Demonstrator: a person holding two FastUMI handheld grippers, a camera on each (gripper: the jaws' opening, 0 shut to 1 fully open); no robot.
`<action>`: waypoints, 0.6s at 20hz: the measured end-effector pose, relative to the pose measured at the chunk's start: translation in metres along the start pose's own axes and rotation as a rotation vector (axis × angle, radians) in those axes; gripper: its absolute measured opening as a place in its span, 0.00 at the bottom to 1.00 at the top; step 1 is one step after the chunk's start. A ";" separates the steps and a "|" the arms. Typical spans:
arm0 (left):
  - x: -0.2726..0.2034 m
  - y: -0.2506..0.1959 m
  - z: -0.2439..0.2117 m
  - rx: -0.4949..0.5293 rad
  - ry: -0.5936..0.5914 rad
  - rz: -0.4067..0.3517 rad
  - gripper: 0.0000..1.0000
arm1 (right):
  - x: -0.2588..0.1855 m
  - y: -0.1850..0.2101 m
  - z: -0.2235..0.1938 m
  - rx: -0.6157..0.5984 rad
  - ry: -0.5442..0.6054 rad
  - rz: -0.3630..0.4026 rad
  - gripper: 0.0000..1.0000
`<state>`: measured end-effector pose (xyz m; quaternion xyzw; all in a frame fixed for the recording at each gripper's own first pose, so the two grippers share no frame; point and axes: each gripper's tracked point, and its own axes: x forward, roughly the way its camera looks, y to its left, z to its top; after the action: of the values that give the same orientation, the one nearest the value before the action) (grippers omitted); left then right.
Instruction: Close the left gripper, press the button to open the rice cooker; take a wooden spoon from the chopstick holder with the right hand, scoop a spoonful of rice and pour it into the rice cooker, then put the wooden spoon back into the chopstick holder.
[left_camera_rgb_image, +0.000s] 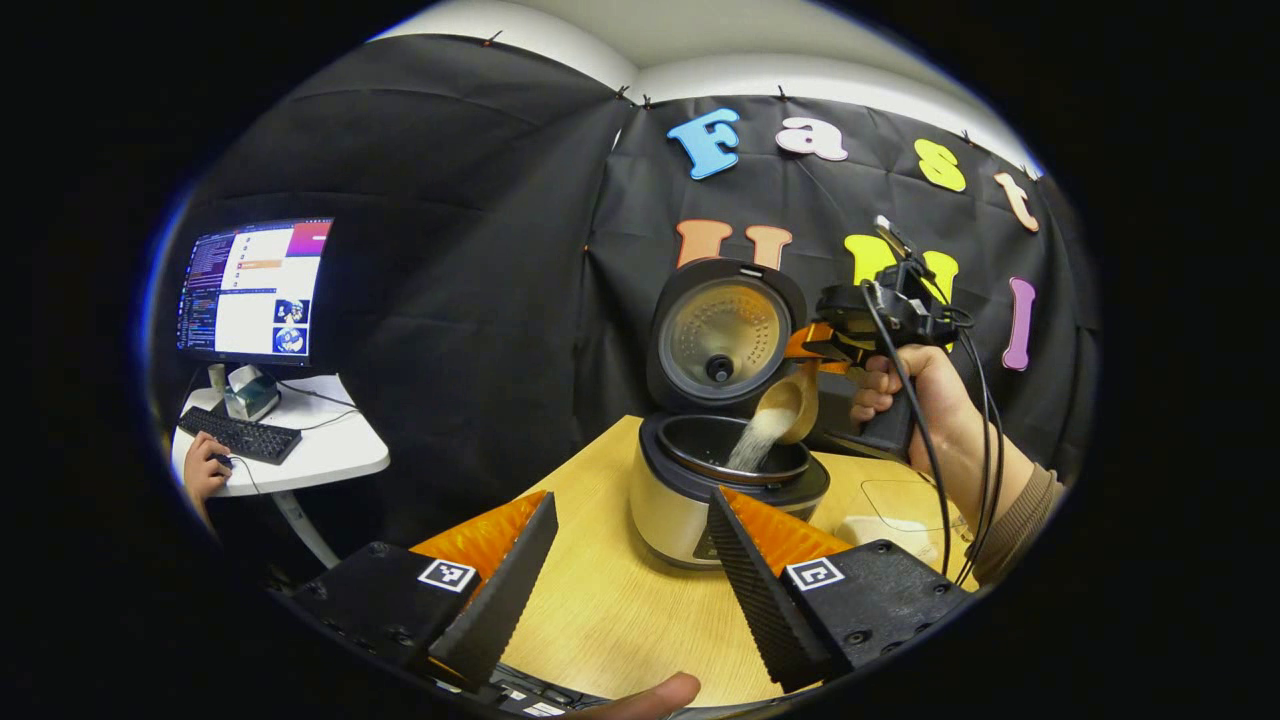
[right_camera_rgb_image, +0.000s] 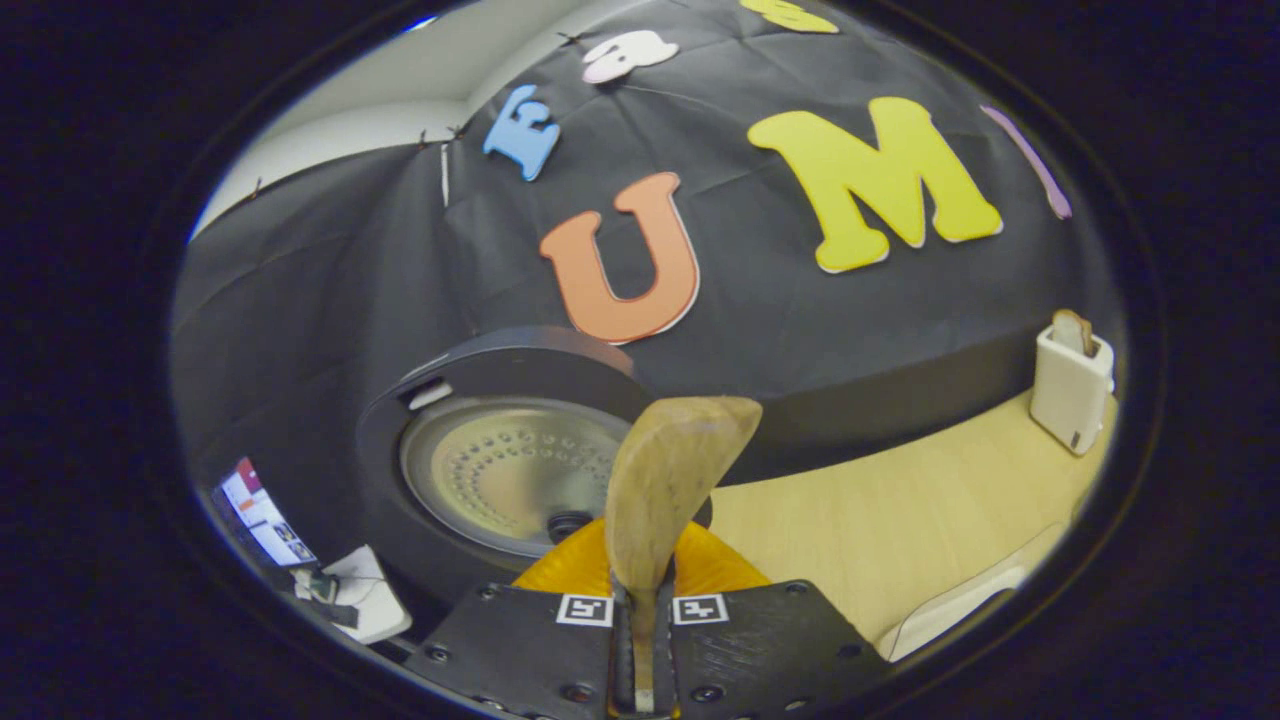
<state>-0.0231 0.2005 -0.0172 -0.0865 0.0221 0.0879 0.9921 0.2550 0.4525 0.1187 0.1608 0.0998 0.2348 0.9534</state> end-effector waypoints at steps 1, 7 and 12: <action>0.000 0.000 0.000 0.010 0.001 0.002 0.96 | -0.001 0.003 0.000 -0.049 -0.006 0.000 0.07; -0.001 -0.003 0.002 0.040 -0.002 0.004 0.96 | -0.001 0.025 0.001 -0.283 -0.047 0.002 0.07; -0.001 -0.002 0.001 0.037 -0.001 0.006 0.96 | 0.001 0.034 -0.007 -0.469 -0.049 -0.017 0.06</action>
<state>-0.0241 0.1984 -0.0155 -0.0680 0.0237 0.0906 0.9933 0.2395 0.4829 0.1240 -0.0601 0.0207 0.2394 0.9688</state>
